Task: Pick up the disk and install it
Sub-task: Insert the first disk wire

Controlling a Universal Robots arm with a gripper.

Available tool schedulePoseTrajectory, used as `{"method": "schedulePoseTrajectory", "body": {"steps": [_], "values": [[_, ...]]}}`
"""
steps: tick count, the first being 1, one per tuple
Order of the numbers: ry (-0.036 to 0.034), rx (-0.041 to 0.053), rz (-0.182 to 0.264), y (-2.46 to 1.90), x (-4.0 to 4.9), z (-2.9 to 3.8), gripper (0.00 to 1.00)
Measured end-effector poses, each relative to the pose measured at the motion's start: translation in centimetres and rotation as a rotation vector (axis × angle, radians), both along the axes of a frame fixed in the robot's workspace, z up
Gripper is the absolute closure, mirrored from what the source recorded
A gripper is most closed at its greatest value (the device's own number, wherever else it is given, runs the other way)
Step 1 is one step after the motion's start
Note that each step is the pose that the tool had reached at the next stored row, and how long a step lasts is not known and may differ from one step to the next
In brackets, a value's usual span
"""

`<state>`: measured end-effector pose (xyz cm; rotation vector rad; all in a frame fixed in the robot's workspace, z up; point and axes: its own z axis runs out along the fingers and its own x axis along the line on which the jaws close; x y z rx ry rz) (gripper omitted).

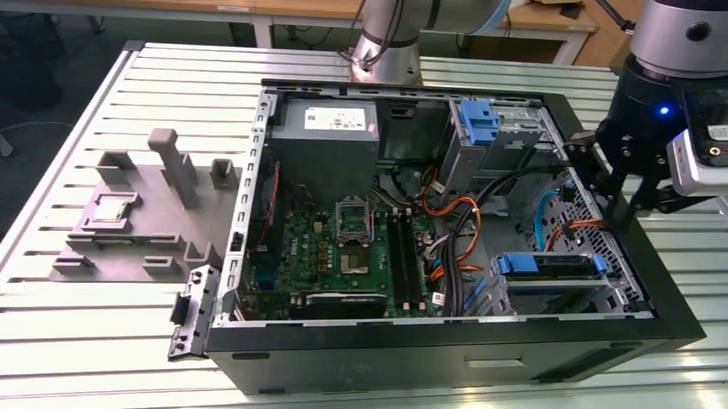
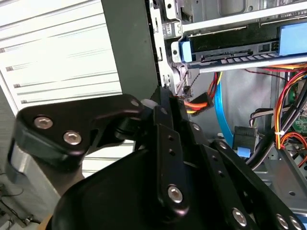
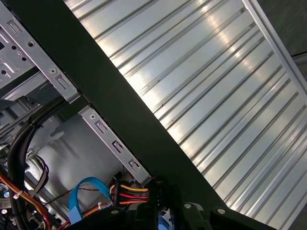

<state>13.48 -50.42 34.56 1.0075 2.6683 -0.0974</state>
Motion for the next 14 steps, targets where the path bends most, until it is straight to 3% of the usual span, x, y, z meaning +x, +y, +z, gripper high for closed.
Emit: {"method": "schedulePoseTrajectory", "body": {"steps": [2, 7, 14], "values": [[0.0000, -0.0031, 0.000, 0.00, 0.00, 0.01, 0.83], [0.0000, -0.0073, 0.001, 0.00, -0.02, 0.59, 0.83], [0.0000, -0.0153, 0.001, 0.01, -0.15, 0.66, 0.83]]}}
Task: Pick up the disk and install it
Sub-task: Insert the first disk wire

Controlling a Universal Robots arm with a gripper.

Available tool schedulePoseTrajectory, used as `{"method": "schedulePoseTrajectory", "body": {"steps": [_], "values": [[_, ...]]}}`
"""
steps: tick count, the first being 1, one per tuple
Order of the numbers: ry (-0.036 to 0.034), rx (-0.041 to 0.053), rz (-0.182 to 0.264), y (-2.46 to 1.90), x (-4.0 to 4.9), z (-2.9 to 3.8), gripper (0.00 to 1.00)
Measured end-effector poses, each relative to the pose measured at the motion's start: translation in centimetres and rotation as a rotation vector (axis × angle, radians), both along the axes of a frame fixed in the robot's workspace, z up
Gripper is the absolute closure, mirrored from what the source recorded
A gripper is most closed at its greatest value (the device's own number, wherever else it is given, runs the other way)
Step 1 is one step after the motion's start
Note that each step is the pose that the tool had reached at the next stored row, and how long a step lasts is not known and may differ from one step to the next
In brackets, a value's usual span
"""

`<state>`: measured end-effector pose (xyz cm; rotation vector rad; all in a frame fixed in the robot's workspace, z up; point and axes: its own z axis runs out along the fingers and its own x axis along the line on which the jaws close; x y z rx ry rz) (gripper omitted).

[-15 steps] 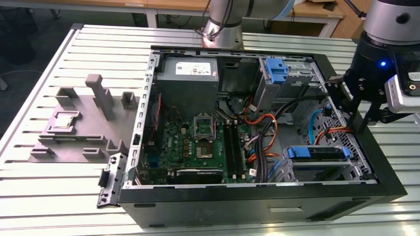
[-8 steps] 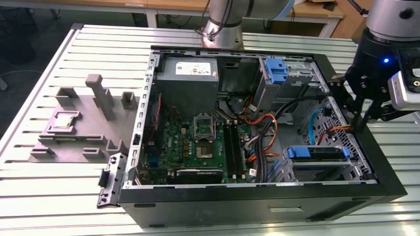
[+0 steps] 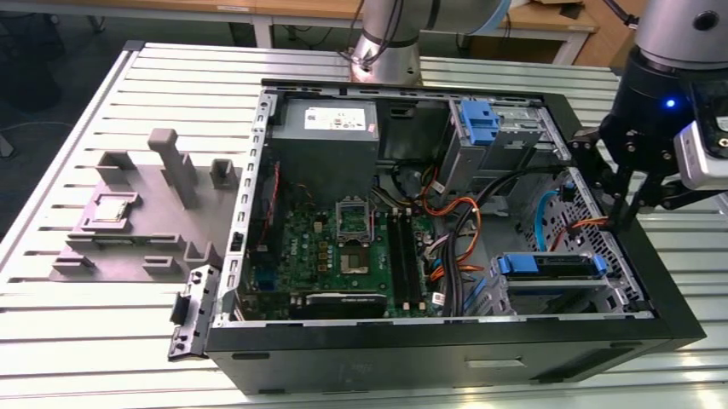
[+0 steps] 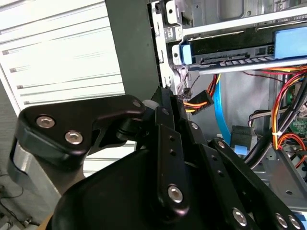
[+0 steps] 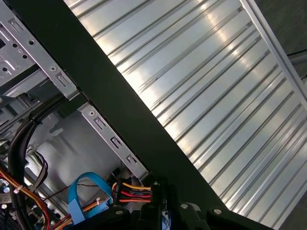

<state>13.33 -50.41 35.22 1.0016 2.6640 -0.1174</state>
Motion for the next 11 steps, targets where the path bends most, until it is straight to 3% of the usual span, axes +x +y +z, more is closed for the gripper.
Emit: {"method": "schedulePoseTrajectory", "body": {"steps": [6, 11], "values": [[0.0000, -0.0052, -0.007, -0.01, -0.71, -0.03, 0.83], [0.0003, -0.0076, -0.092, 0.00, -0.72, -0.02, 0.83]]}}
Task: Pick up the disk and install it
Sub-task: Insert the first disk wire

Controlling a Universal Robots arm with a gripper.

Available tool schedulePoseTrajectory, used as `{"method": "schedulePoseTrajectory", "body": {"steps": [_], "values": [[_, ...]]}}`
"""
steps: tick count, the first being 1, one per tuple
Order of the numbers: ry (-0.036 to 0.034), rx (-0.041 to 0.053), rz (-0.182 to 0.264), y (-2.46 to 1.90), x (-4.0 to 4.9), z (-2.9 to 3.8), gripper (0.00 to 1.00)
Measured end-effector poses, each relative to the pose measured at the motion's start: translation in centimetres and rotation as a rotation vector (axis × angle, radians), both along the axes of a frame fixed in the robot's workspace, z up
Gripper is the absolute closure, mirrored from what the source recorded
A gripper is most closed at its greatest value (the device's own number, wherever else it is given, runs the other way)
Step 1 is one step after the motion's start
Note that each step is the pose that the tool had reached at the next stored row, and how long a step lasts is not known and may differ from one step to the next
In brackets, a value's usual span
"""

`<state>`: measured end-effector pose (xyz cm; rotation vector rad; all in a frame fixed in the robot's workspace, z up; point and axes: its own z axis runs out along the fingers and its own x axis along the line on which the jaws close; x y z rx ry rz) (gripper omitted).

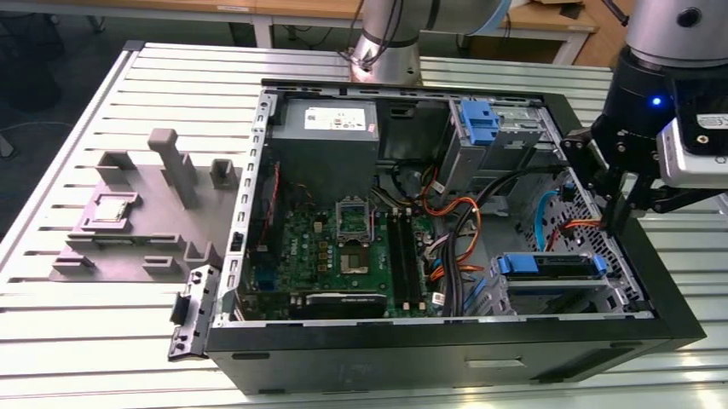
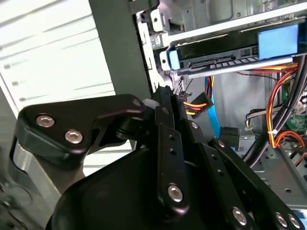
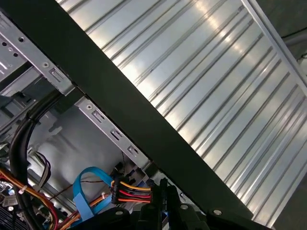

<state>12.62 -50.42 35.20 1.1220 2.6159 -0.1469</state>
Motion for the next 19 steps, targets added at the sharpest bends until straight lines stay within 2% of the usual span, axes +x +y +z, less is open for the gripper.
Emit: {"method": "schedulePoseTrajectory", "body": {"steps": [8, 19], "values": [[0.0000, -0.0005, -0.142, 0.00, 0.00, -0.02, 0.83], [0.0000, -0.0005, -0.153, 0.00, -0.05, -0.02, 0.83]]}}
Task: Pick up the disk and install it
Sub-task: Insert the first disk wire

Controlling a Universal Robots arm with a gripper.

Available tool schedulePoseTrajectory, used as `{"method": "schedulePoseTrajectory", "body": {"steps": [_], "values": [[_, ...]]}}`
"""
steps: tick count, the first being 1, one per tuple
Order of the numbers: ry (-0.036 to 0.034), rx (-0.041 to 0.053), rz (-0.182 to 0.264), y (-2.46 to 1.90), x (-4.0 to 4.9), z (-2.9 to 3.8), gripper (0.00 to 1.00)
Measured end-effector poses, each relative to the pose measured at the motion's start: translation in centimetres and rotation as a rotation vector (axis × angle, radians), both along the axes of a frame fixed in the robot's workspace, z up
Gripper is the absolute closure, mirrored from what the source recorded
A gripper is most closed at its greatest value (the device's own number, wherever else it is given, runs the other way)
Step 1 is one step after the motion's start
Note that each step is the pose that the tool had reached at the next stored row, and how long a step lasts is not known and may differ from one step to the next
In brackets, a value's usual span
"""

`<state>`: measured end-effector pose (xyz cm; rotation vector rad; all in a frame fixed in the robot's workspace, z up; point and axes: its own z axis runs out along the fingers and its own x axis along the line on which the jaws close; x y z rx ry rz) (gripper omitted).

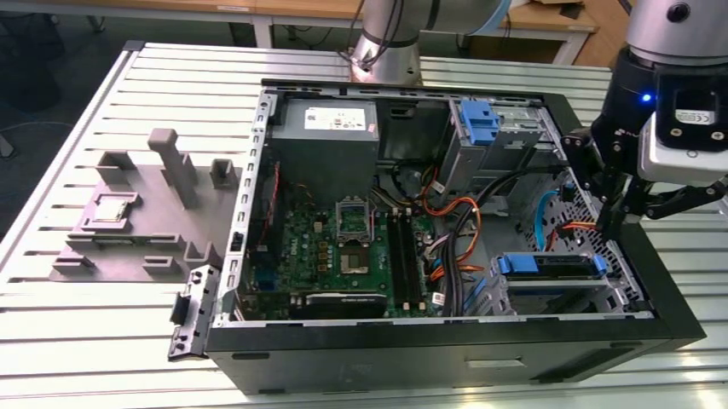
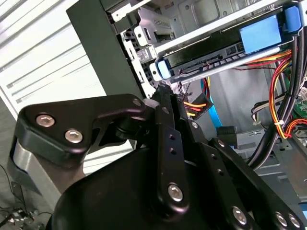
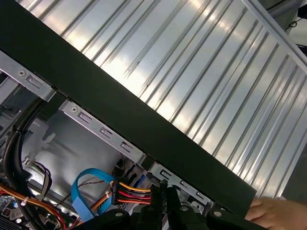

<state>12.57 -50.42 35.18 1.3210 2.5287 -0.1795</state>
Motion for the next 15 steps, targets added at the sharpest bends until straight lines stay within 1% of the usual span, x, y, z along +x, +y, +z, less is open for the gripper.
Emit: {"method": "schedulePoseTrajectory", "body": {"steps": [2, 15], "values": [[0.0000, 0.0002, -0.015, 0.01, 0.00, -0.02, 0.83], [0.0000, -0.0004, -0.248, 0.01, 0.00, -0.14, 0.83]]}}
